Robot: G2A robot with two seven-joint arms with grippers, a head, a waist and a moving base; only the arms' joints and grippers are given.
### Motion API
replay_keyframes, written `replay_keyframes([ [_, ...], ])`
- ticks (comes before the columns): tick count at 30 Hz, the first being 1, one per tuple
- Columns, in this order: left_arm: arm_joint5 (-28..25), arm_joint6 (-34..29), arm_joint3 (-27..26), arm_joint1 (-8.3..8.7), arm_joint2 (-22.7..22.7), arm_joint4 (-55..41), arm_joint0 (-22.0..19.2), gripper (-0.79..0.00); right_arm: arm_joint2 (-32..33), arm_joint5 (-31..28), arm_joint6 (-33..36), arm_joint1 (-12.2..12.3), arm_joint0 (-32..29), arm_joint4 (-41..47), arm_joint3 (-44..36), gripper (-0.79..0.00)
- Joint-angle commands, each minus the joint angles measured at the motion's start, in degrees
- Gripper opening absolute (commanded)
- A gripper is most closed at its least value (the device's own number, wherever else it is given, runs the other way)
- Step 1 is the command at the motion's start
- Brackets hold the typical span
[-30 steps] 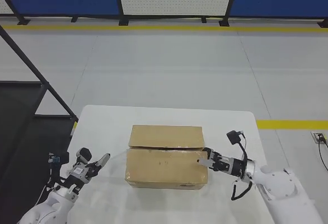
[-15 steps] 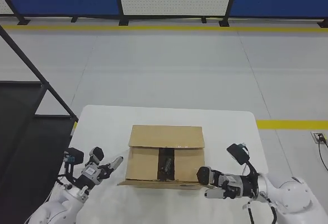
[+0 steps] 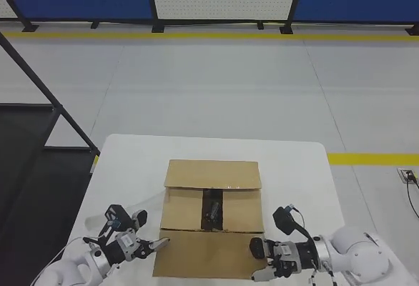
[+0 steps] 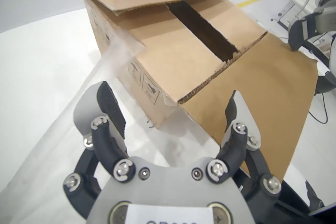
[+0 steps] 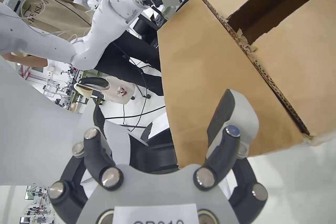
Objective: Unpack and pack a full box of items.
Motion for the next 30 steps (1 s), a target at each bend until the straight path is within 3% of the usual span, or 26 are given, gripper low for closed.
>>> replay_keyframes([
  [1,0.4,-0.9,0.5,0.12,0.2,0.4,-0.2,0.000,-0.8,-0.3,-0.3,0.2,1.2,1.8,1.6,0.000],
  [5,1.7,-2.5,1.5,0.24,1.7,2.3,-0.7,0.000,-1.7,-0.2,-1.1,0.1,3.5,9.4,5.1,0.000],
  [10,2.9,-3.7,3.3,0.32,2.9,0.2,-2.1,0.000,-1.9,6.6,-2.0,-0.5,6.8,22.4,9.5,0.000],
  [20,3.0,-3.9,3.5,0.34,2.9,-0.2,-2.3,0.000,-1.4,8.2,-4.4,-0.5,6.8,21.5,9.2,0.000],
  [26,3.1,-3.6,3.3,0.33,3.0,-0.1,-2.2,0.000,-4.2,22.2,-15.2,-1.4,9.1,16.5,9.8,0.000],
  [30,3.2,-2.6,2.7,0.45,3.4,0.9,-1.8,0.000,-5.6,27.1,-19.0,-2.1,11.5,15.7,12.2,0.000],
])
